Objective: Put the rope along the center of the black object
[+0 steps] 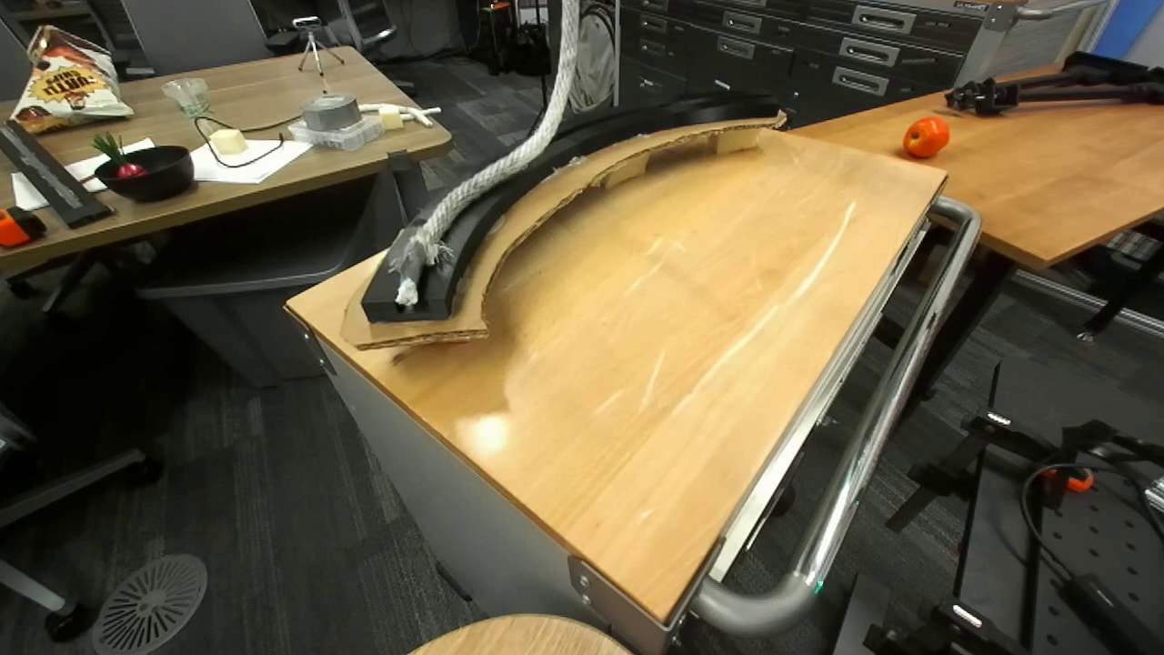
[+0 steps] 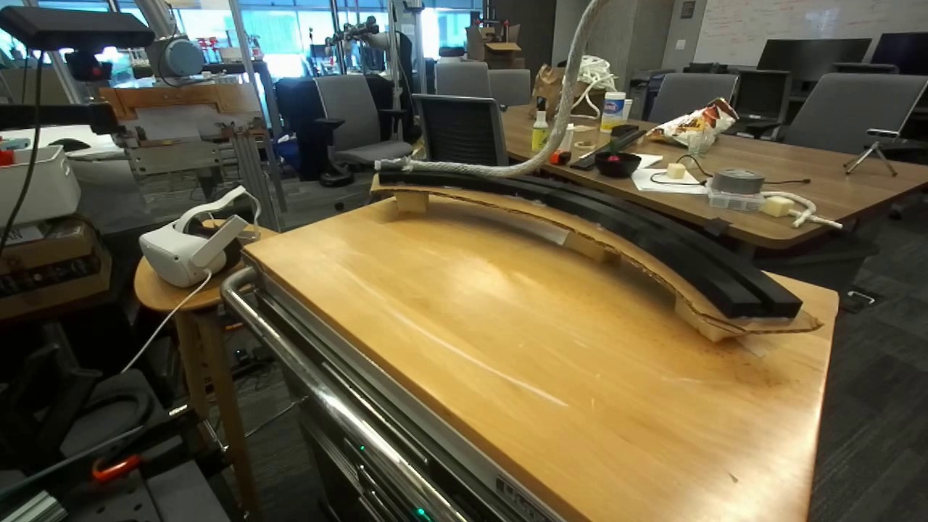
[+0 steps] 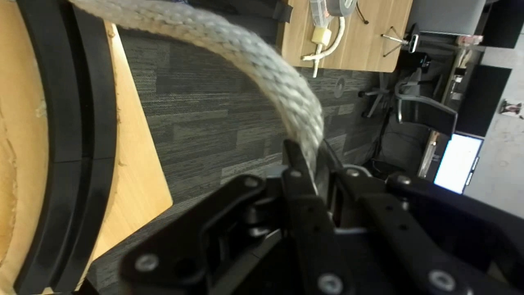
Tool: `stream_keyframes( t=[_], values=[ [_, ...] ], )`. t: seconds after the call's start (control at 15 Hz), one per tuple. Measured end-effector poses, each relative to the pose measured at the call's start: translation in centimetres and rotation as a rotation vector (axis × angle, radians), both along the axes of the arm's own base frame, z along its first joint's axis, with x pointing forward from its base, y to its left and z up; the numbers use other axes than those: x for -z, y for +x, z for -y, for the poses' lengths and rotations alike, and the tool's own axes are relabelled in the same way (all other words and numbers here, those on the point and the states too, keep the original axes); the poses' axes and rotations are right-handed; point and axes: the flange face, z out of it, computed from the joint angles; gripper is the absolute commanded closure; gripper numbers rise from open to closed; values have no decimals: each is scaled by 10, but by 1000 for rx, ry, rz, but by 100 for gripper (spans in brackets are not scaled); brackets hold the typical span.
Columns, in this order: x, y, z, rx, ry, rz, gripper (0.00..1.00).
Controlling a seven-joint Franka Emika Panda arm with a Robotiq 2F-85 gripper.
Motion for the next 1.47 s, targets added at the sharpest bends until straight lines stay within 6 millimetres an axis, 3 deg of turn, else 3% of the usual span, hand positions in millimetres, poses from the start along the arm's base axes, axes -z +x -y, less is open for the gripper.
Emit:
stream_keyframes(
  t=[0.8, 1.47],
  values=[
    [18, 44, 8, -2, -59, 12, 97],
    [48, 53, 51, 101, -55, -24, 97]
  ],
)
